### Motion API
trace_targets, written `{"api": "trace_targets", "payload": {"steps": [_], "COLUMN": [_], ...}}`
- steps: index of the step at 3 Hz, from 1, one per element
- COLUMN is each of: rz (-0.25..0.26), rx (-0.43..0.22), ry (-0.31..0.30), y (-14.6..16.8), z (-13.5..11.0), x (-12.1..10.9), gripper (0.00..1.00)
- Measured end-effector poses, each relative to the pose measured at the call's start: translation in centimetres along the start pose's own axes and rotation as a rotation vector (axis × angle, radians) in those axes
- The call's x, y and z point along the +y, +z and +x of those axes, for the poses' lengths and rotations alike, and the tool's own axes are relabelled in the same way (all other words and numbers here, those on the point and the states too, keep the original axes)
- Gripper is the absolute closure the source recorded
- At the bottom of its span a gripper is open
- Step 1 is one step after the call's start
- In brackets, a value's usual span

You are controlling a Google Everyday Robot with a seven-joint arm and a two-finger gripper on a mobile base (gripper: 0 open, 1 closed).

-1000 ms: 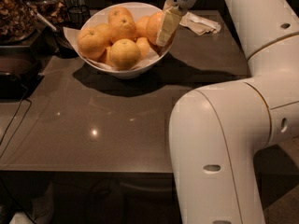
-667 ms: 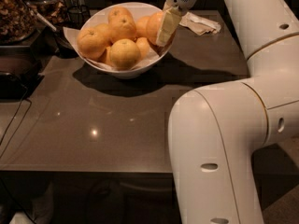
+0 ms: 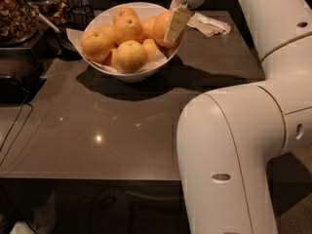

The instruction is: Pick orange from white bowl

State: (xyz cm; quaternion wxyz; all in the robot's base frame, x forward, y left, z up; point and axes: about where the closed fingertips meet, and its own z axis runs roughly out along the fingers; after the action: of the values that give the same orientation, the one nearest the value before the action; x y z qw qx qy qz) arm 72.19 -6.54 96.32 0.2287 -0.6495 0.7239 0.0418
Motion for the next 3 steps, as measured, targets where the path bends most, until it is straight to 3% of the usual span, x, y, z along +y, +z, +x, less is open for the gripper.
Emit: {"api": "trace_targets", "payload": {"steps": [1, 2, 3], "rz": [0.000, 0.029, 0.090], "rx": [-0.005, -0.015, -0.043], "ry": [-0.009, -0.018, -0.058], "y": [-0.3, -0.2, -3.8], "z": [0.0, -0.7, -3.2], "x": [0.2, -0.5, 0.3], "gripper": [0.90, 1.00, 1.00]}}
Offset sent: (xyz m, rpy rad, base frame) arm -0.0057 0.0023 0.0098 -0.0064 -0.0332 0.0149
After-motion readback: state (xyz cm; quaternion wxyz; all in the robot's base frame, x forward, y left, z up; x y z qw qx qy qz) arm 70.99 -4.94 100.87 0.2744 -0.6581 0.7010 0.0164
